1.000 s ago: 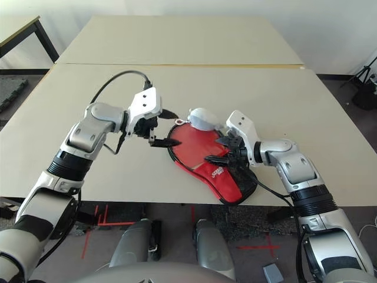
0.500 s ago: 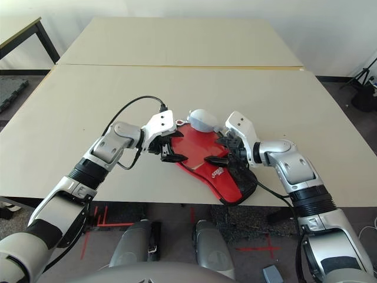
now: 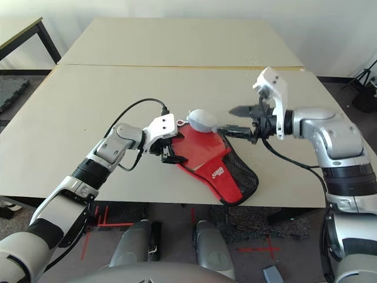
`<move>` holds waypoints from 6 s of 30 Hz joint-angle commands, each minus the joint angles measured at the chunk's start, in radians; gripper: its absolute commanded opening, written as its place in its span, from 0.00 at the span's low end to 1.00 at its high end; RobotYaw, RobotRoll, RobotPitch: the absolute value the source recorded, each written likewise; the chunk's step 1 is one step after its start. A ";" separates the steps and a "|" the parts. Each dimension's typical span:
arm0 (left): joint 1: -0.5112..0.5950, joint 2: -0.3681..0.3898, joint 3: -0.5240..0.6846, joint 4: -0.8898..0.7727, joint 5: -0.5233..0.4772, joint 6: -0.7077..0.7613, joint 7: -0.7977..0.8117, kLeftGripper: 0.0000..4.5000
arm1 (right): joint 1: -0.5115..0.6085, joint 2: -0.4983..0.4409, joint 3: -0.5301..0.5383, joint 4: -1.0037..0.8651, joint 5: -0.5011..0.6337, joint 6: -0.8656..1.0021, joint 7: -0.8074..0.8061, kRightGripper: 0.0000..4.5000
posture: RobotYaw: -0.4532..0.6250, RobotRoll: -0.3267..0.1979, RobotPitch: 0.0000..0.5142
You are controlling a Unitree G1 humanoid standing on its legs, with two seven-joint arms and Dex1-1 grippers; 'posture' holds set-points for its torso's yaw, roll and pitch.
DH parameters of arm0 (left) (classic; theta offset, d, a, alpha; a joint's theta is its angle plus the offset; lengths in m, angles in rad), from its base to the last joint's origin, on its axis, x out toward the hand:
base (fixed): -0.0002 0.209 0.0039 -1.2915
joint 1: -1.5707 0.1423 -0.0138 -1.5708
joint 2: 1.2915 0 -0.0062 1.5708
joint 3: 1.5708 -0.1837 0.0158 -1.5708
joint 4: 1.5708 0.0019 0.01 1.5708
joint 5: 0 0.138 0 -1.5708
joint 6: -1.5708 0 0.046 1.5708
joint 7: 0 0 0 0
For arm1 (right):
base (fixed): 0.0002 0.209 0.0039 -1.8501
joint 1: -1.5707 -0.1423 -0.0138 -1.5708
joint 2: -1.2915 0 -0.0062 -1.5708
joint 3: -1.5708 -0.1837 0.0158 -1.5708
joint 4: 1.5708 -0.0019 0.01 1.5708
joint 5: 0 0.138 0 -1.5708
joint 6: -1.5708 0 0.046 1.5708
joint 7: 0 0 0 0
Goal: Store the ping-pong paddle in its case and zip it.
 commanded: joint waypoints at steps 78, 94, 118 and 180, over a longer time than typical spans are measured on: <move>-0.036 -0.124 -0.102 0.109 0.046 -0.003 -0.009 1.00 | -0.271 -0.011 0.000 1.165 -0.411 -0.636 -0.174 0.02 | 0.40 0.62 0.17; -0.080 -0.158 -0.091 0.217 0.051 -0.068 -0.010 1.00 | 0.048 -0.271 0.001 0.649 -0.311 -0.319 0.409 0.02 | 0.36 0.62 0.19; -0.090 -0.157 -0.066 0.237 0.045 -0.073 -0.005 1.00 | 0.314 -0.479 0.036 0.341 -0.223 -0.144 0.537 0.02 | 0.36 0.62 0.20; 0.066 0.023 0.702 0.316 -0.098 -0.461 1.167 1.00 | 0.019 0.179 -0.455 0.905 -0.096 -0.866 -0.809 0.99 | 0.42 0.62 0.16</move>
